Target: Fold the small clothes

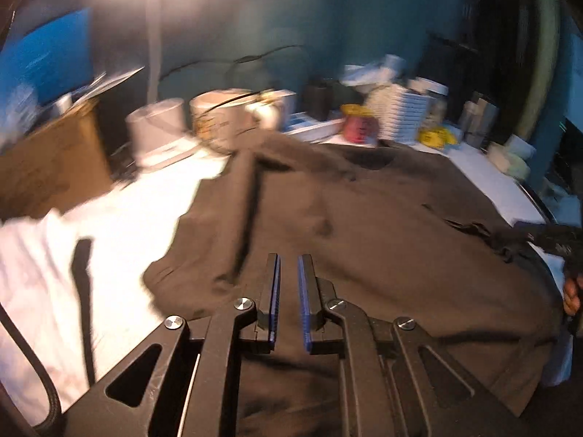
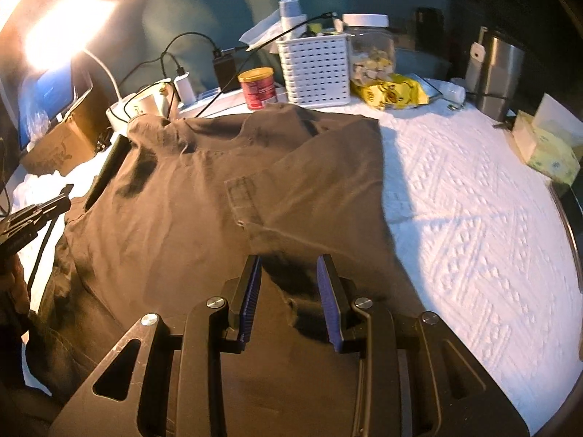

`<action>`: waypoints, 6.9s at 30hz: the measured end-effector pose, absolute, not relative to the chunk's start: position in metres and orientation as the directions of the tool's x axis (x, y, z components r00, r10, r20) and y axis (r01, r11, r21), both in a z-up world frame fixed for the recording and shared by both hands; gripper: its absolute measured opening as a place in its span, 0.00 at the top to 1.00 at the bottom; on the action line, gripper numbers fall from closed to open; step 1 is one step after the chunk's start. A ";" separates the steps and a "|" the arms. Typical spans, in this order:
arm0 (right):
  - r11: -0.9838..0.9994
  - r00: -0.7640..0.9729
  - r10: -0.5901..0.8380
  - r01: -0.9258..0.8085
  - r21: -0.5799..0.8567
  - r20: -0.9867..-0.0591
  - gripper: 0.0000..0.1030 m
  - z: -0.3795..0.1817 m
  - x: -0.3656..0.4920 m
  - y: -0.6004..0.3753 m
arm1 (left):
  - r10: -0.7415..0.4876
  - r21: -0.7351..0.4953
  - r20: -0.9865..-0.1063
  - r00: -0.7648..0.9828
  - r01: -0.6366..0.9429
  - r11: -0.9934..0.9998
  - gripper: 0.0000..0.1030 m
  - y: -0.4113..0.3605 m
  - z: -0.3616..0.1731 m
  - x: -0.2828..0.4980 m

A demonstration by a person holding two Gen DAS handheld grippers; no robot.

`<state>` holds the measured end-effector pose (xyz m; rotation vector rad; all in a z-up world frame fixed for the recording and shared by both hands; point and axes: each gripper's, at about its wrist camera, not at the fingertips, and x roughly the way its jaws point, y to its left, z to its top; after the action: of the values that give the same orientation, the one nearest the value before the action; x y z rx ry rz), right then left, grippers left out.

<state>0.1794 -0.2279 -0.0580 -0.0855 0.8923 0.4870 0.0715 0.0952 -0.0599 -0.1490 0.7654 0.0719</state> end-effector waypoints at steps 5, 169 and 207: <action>0.892 0.530 0.370 -0.431 0.133 -0.763 0.67 -0.059 0.181 -0.243 | 0.110 -0.155 -0.754 0.648 -0.338 0.928 0.71 0.146 -0.074 0.065; 0.916 0.590 0.293 -0.397 0.046 -0.752 0.67 -0.040 0.097 -0.290 | -0.203 -0.244 -0.729 0.654 0.029 0.969 0.51 0.029 -0.052 -0.005; 0.966 0.588 0.171 -0.259 0.017 -0.791 0.67 -0.089 0.028 -0.375 | 0.044 -0.139 -0.792 0.609 -0.250 0.958 0.50 0.076 -0.084 -0.119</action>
<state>0.0278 -0.3754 -0.0891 -0.1038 0.9091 0.2512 -0.1195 0.0763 -0.0841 -0.2465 0.9023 0.1714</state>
